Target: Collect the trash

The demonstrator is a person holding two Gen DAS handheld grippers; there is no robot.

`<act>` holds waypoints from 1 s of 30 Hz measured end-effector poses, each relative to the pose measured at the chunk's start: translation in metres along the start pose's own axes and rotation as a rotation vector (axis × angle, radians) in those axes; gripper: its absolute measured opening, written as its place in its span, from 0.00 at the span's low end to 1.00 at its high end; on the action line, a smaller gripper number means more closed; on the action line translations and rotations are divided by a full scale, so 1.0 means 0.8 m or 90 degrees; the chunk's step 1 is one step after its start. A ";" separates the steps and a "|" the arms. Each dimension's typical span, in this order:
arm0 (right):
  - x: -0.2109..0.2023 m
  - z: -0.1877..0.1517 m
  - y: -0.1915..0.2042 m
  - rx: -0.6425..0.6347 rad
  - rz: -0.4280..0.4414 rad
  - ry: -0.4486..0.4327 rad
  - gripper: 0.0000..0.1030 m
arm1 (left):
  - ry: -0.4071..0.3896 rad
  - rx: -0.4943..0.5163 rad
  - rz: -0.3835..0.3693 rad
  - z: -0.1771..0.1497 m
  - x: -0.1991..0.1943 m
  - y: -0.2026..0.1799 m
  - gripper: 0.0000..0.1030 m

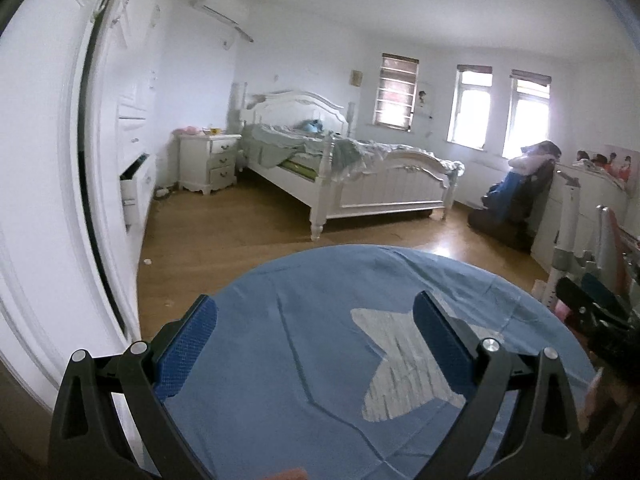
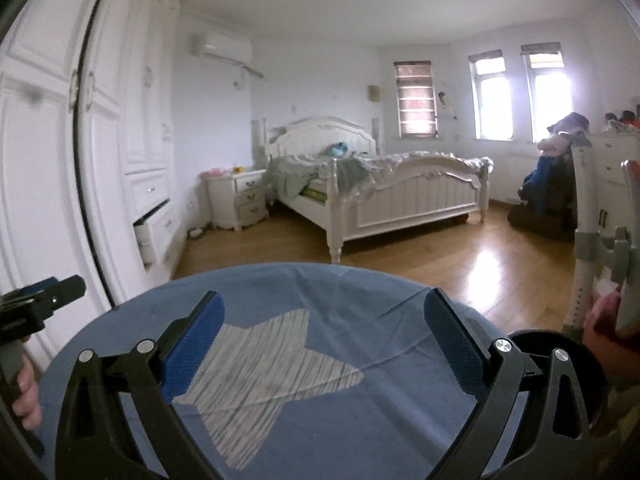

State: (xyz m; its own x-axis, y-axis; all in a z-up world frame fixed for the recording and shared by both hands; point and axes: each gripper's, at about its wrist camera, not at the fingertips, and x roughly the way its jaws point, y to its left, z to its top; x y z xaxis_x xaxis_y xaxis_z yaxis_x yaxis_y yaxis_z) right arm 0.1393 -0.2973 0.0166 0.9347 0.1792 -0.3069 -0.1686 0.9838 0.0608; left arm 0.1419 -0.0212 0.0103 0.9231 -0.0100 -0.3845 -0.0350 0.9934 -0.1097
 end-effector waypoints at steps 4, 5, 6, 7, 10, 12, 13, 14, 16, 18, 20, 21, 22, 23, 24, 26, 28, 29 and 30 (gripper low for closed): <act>0.001 -0.005 -0.003 0.017 0.002 0.016 0.95 | -0.001 -0.010 0.003 0.002 0.000 0.002 0.95; -0.001 -0.006 -0.002 0.023 0.003 0.020 0.95 | -0.012 -0.015 0.008 0.002 -0.004 0.004 0.95; -0.001 -0.007 -0.005 0.029 0.008 0.020 0.95 | -0.017 -0.016 0.011 0.003 -0.004 0.004 0.95; -0.002 -0.007 -0.006 0.029 0.005 0.013 0.95 | -0.021 -0.017 0.013 0.004 -0.005 0.004 0.95; -0.004 -0.009 -0.011 0.037 0.009 0.010 0.95 | -0.032 -0.012 0.022 0.007 -0.009 0.001 0.95; -0.006 -0.007 -0.010 0.034 0.007 0.003 0.95 | -0.037 -0.008 0.018 0.008 -0.011 0.000 0.95; -0.007 -0.007 -0.010 0.032 0.008 0.000 0.95 | -0.039 -0.007 0.019 0.009 -0.012 -0.001 0.95; -0.009 -0.007 -0.008 0.030 0.008 -0.002 0.95 | -0.039 -0.005 0.021 0.009 -0.011 -0.001 0.95; -0.012 -0.008 -0.005 0.022 0.007 -0.011 0.95 | -0.042 -0.004 0.019 0.009 -0.014 -0.002 0.95; -0.014 -0.008 0.000 0.016 0.007 -0.016 0.95 | -0.043 -0.005 0.017 0.009 -0.013 -0.002 0.95; -0.016 -0.008 0.003 0.012 0.006 -0.020 0.95 | -0.046 -0.007 0.016 0.010 -0.014 0.000 0.95; -0.016 -0.009 0.003 0.011 0.006 -0.021 0.95 | -0.045 -0.008 0.014 0.011 -0.012 0.001 0.95; -0.017 -0.009 0.005 0.010 0.006 -0.022 0.95 | -0.044 -0.009 0.014 0.010 -0.012 0.002 0.95; -0.017 -0.008 0.006 0.010 0.006 -0.023 0.95 | -0.041 -0.010 0.012 0.011 -0.011 0.004 0.95; -0.017 -0.008 0.006 0.010 0.007 -0.023 0.95 | -0.039 -0.011 0.012 0.011 -0.009 0.005 0.95; -0.017 -0.008 0.006 0.011 0.007 -0.022 0.95 | -0.038 -0.013 0.011 0.012 -0.009 0.005 0.95; -0.016 -0.008 0.006 0.012 0.007 -0.022 0.95 | -0.037 -0.015 0.011 0.012 -0.010 0.005 0.95; -0.017 -0.008 0.006 0.011 0.006 -0.022 0.95 | -0.036 -0.017 0.011 0.013 -0.009 0.007 0.95; -0.017 -0.008 0.006 0.010 0.006 -0.023 0.95 | -0.036 -0.017 0.011 0.014 -0.009 0.008 0.95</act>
State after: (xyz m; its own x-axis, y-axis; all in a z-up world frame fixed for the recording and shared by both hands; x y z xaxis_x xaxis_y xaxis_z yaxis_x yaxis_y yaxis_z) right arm 0.1239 -0.2947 0.0146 0.9436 0.1885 -0.2721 -0.1733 0.9817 0.0789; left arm 0.1392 -0.0135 0.0225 0.9423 0.0146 -0.3346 -0.0609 0.9899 -0.1281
